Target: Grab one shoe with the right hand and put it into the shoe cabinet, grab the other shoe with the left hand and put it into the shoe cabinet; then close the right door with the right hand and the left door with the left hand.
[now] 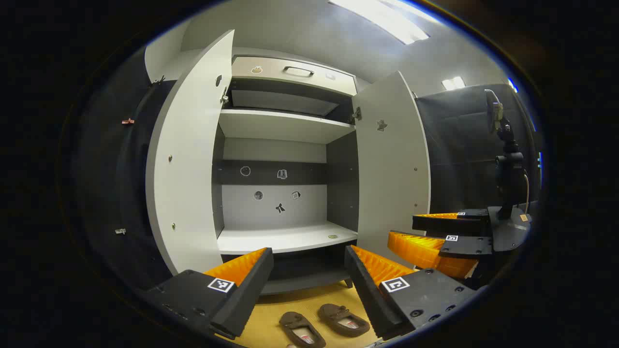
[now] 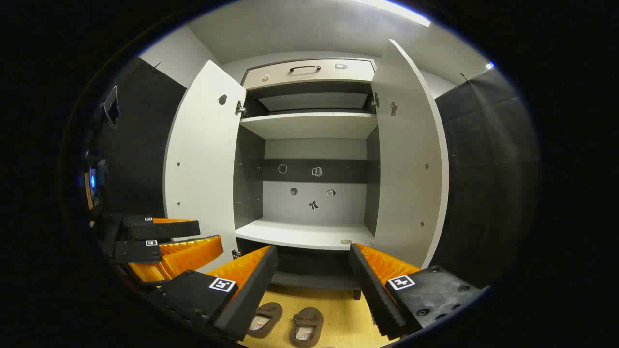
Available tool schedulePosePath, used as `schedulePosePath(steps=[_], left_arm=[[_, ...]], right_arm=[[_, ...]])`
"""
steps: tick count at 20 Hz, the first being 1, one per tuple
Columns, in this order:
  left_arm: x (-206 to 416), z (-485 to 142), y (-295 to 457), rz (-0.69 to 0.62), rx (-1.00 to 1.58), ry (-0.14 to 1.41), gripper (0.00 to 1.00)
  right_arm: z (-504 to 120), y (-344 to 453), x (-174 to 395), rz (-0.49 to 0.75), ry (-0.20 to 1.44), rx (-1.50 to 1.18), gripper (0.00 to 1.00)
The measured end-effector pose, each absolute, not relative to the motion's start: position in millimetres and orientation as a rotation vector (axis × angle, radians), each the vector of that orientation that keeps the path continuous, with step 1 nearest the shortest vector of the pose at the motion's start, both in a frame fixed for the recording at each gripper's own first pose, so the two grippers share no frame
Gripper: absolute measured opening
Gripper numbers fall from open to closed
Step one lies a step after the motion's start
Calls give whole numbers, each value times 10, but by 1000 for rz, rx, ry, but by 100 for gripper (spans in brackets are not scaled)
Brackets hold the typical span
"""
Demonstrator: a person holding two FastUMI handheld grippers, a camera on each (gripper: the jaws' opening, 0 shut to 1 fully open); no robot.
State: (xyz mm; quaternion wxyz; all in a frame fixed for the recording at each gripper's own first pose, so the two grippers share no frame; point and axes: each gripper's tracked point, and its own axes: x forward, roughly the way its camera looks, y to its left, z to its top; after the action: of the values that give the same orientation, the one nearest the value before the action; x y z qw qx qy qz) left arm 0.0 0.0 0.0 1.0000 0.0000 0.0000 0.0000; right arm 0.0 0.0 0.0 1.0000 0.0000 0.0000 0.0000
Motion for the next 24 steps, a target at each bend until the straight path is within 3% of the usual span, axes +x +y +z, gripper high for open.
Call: schedulePosePath(steps=[14, 24], left_arm=[[73, -42, 123, 27, -1, 2, 95], [100, 92, 251, 12, 13, -77, 95]], right_arm=[[-105, 16, 104, 5, 28, 15, 98], [-291, 76, 241, -11, 71, 5, 98]])
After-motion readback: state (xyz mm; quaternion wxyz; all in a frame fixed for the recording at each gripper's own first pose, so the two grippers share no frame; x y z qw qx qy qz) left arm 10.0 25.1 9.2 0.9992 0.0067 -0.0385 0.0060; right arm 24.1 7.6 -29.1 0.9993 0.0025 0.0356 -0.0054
